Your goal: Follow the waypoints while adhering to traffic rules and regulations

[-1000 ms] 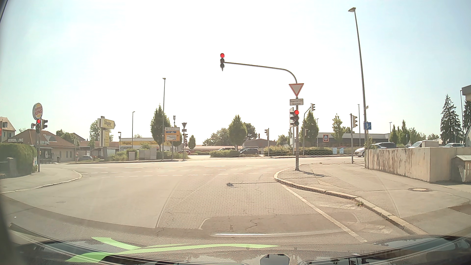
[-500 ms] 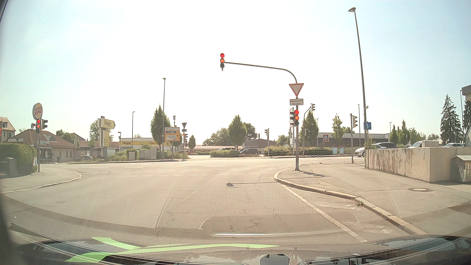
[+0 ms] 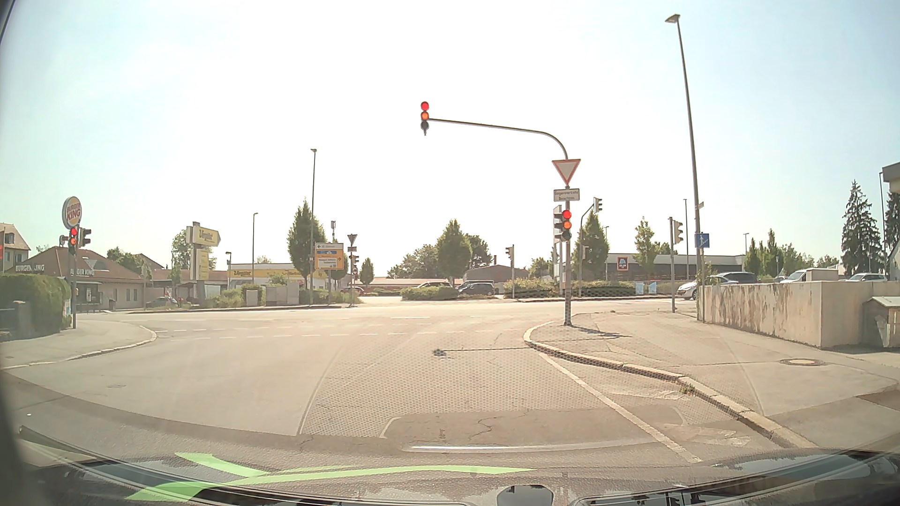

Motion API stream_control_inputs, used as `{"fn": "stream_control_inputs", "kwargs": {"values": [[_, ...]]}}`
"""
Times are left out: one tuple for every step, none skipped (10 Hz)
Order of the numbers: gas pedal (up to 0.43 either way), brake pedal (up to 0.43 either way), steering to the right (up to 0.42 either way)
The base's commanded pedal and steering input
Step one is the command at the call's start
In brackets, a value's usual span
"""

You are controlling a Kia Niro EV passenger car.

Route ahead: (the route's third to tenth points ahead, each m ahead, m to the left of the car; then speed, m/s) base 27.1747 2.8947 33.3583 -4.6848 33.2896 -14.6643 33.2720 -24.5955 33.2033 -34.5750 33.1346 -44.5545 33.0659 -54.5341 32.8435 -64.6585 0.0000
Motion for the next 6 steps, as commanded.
{"fn": "stream_control_inputs", "kwargs": {"values": [[0.0, 0.305, -0.015], [0.0, 0.299, -0.015], [0.0, 0.299, -0.015], [0.0, 0.293, -0.015], [0.0, 0.287, -0.015], [0.0, 0.274, -0.015]]}}
